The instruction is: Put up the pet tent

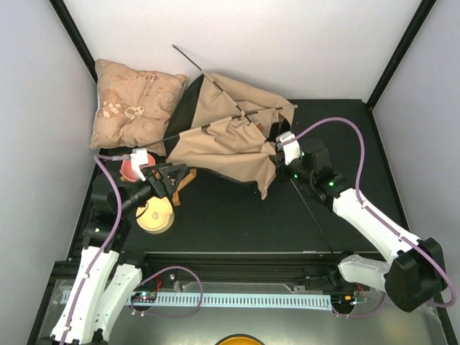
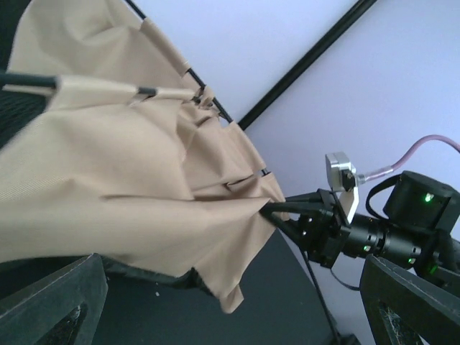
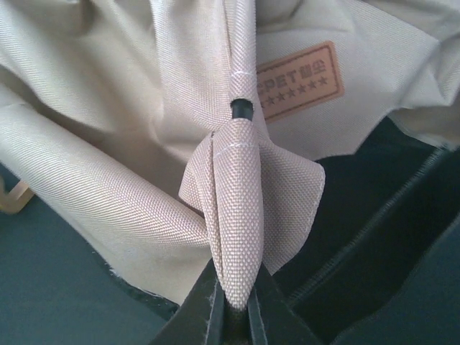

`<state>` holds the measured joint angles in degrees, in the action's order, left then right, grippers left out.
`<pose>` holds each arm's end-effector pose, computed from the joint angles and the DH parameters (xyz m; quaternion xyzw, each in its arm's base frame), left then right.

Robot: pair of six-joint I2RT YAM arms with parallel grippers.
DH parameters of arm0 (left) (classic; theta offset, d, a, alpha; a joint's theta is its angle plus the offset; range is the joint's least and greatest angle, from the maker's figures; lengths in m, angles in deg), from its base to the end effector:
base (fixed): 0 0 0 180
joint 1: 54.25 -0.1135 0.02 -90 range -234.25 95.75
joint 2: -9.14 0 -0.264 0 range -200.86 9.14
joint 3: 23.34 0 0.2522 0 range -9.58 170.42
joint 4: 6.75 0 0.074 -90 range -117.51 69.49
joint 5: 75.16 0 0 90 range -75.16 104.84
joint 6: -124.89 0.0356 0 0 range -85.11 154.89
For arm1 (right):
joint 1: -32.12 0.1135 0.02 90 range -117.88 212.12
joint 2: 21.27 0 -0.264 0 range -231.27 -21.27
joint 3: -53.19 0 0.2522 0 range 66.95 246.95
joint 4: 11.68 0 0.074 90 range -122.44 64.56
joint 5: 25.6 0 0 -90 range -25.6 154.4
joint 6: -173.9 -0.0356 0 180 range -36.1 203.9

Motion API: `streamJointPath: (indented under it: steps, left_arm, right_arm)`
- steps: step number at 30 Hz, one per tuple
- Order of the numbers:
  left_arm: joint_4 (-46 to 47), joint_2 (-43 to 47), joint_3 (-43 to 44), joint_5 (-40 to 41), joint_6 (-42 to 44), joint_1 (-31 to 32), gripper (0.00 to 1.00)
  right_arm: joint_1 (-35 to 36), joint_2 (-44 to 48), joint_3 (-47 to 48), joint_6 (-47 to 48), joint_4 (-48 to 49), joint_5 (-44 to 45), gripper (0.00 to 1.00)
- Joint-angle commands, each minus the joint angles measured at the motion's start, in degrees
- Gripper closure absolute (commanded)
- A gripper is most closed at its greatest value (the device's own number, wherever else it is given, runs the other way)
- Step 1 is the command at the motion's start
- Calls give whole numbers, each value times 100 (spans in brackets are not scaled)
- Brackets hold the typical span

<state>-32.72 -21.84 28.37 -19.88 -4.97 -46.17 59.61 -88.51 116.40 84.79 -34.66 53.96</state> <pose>0.1282 -0.0387 0.3292 0.0004 0.7332 -0.4628 0.4983 0.2335 0.1288 0.2897 -0.2542 0.8116 0.1952 0.4885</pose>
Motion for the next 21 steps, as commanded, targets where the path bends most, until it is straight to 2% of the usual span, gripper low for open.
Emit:
streamJointPath:
  steps: [1,6,13,21]
  left_arm:
    - [368,-261,-221,-370,-441,173,1]
    - [633,-701,-275,-219,-684,784,1]
    - [927,-1555,26,603,-1057,2130,3]
    - [960,-2167,168,1024,-1764,2375,12]
  right_arm:
    - [328,422,-480,-268,758,-151,99]
    - [664,329,-858,-280,791,62,98]
    - [1361,-34,-876,-104,850,669,97]
    - [1844,-158,-999,-23,1156,1051,96]
